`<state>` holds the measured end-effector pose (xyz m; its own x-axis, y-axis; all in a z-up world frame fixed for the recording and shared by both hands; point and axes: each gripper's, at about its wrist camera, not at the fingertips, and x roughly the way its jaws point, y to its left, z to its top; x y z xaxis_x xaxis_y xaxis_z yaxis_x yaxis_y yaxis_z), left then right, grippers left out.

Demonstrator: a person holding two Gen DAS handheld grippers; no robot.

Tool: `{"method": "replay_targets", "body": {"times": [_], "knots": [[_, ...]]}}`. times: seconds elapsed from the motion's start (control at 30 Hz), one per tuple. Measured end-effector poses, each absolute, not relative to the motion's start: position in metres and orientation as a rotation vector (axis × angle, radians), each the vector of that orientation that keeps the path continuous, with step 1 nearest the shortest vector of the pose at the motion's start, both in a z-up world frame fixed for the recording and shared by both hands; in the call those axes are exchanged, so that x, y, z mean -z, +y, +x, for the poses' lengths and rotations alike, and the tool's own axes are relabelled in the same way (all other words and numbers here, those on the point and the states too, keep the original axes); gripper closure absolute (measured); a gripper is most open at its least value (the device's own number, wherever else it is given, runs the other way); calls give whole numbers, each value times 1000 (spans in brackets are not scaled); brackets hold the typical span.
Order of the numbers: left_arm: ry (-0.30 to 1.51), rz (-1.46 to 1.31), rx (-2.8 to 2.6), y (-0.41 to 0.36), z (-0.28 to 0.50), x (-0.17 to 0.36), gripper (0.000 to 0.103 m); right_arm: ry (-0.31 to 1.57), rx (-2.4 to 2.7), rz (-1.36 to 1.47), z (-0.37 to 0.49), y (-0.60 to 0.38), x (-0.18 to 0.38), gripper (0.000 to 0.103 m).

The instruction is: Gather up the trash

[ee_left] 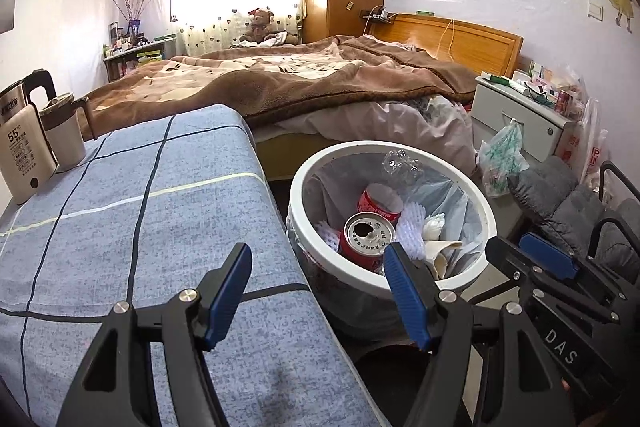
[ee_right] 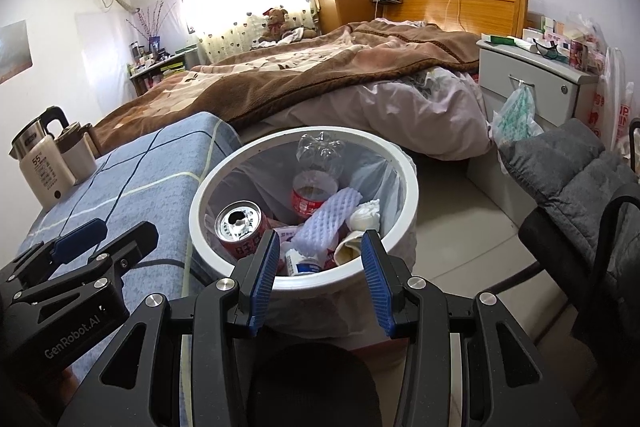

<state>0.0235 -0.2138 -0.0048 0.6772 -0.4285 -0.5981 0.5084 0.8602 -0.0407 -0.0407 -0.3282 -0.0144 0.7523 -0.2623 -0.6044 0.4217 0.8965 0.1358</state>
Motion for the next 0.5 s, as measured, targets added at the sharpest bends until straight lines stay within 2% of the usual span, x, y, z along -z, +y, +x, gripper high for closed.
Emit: {"method": "replay_targets", "body": {"times": [0.5], "knots": [[642, 131, 530, -213, 25, 5, 33, 616, 373, 266, -40, -325, 14, 60]]}}
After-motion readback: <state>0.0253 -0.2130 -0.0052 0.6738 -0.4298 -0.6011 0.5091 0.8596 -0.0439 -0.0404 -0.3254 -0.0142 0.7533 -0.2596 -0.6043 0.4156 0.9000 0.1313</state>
